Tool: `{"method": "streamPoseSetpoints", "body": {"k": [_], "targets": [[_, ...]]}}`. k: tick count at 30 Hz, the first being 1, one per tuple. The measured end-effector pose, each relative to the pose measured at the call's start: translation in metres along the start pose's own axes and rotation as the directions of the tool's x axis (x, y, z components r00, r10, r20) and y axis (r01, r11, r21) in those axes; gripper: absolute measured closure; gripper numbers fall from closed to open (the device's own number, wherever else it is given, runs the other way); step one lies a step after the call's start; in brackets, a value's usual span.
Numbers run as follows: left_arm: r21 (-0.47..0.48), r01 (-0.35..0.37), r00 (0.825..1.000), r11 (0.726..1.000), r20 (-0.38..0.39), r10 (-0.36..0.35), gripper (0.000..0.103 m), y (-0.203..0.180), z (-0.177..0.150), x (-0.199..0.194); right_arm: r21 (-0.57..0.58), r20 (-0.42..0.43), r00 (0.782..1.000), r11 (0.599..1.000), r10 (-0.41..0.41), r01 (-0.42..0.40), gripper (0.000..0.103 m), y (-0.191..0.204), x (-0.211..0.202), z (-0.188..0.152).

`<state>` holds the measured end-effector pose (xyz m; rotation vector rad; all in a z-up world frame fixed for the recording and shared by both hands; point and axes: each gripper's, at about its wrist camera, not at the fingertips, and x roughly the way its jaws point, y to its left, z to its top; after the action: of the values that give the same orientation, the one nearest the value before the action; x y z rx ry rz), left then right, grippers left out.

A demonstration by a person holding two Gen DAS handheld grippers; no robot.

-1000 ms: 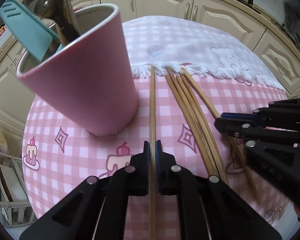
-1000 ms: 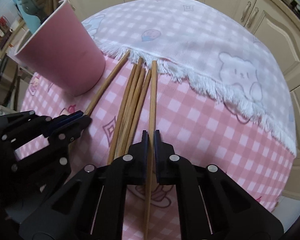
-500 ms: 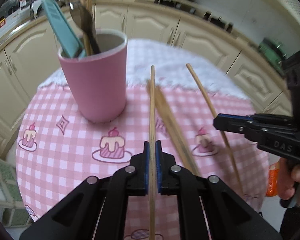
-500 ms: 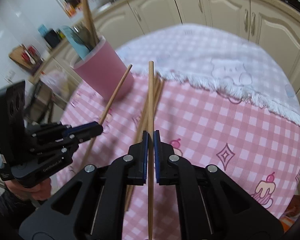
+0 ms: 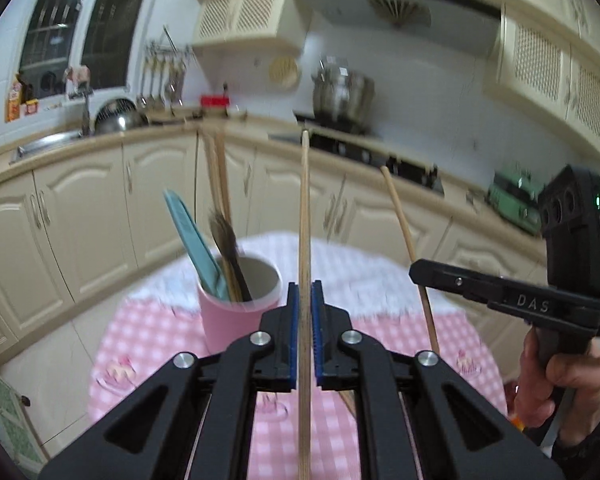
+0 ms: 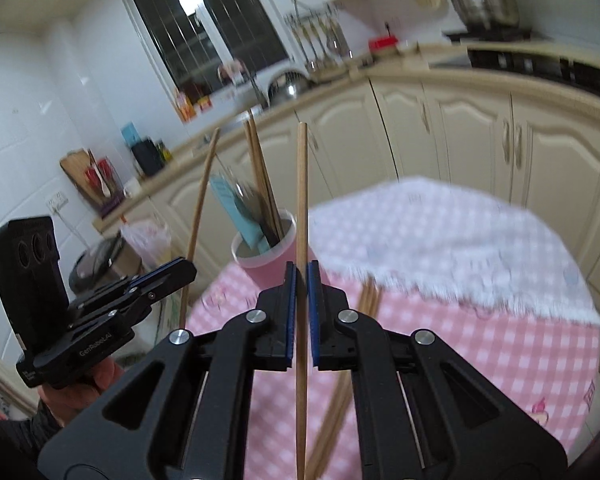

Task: Organize utensils
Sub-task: 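Lift both chopsticks and carry them above the pink cup, then drop both chopsticks into the pink cup by opening both grippers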

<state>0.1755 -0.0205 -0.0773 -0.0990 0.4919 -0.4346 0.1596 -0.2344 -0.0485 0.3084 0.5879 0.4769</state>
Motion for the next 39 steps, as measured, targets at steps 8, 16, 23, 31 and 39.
{"method": "streamPoseSetpoints", "body": {"k": [8,16,23,31,39], "targets": [[-0.019,-0.022,0.983,1.000,0.180,0.025,0.097,0.019,0.053,-0.028,-0.037,0.145,0.989,0.999,0.026,-0.021,0.097,0.034,0.015,0.053],[-0.017,-0.023,0.950,1.000,0.312,0.027,0.097,0.029,0.095,-0.023,-0.076,0.235,0.972,0.997,0.005,0.013,0.097,0.056,0.052,0.091],[-0.024,-0.029,0.932,0.999,0.361,0.035,0.097,0.036,0.109,0.011,-0.076,0.286,0.958,0.996,-0.014,0.038,0.097,0.054,0.076,0.103],[-0.037,-0.055,0.929,0.998,0.363,0.065,0.097,0.045,0.094,0.045,-0.065,0.296,0.955,0.997,-0.012,0.033,0.097,0.045,0.106,0.099],[-0.046,-0.068,0.931,0.997,0.356,0.080,0.097,0.049,0.075,0.061,-0.075,0.282,0.959,0.996,-0.032,0.055,0.097,0.041,0.121,0.085]]}}
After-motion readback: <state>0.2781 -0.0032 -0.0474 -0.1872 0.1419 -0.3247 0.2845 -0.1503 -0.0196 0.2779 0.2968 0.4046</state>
